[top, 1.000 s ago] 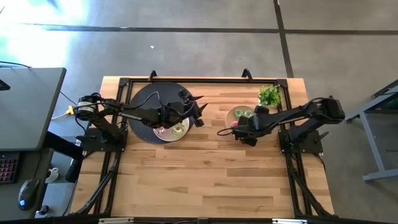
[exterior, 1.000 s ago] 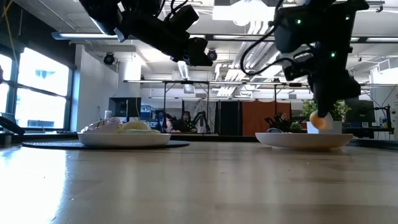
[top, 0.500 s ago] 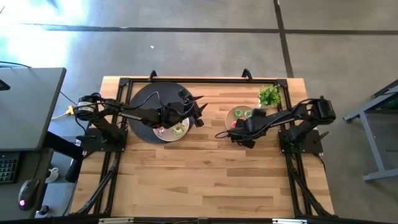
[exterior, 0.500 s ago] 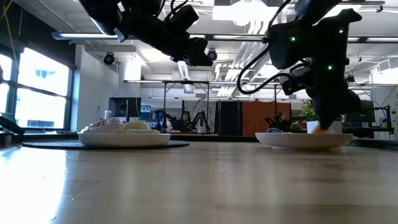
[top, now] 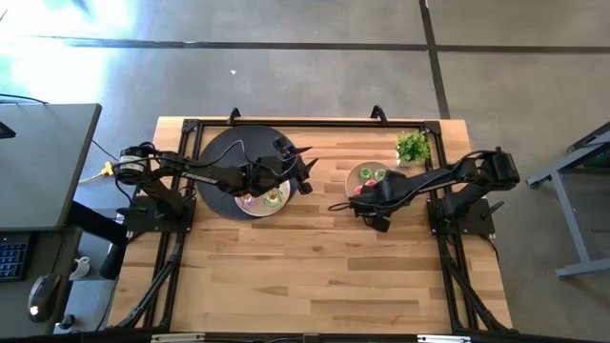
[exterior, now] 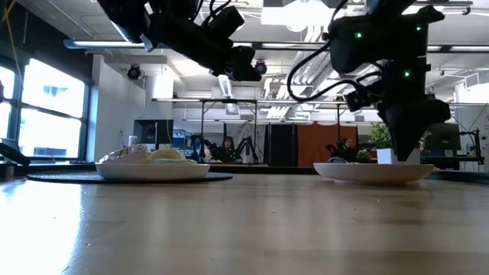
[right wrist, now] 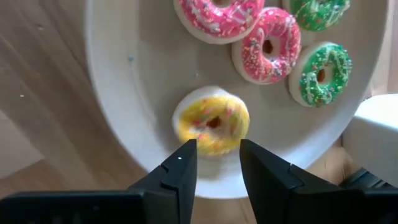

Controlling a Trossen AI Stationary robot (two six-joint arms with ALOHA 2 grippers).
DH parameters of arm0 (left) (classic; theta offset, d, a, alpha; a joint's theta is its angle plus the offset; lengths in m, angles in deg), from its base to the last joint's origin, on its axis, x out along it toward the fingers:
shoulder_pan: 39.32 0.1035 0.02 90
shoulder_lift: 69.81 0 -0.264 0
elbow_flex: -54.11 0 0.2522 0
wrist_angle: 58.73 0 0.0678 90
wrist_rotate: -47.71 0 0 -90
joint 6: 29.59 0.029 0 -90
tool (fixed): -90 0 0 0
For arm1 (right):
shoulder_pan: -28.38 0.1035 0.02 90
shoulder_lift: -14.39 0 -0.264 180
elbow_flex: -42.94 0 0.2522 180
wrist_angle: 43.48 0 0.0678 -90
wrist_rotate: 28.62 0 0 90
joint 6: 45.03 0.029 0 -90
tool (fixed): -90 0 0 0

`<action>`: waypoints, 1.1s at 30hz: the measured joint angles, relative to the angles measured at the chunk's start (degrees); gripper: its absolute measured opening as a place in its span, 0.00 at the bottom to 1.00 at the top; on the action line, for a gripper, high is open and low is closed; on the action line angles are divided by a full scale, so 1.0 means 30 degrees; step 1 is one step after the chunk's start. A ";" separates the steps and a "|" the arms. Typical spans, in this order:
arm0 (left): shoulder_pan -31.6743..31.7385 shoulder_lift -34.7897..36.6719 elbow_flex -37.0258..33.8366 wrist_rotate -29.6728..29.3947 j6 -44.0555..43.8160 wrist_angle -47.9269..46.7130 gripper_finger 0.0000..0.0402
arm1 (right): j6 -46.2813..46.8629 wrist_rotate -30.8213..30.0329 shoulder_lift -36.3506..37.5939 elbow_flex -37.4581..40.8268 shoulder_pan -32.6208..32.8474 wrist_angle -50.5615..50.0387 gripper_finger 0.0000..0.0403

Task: Pick & Place donuts
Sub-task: Return to Home Position

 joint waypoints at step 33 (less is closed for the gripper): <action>0.0007 1.4086 0.0007 0.1100 -0.9765 -1.9915 0.44 | -0.3575 -0.4043 1.5137 0.0087 0.0015 0.1653 0.29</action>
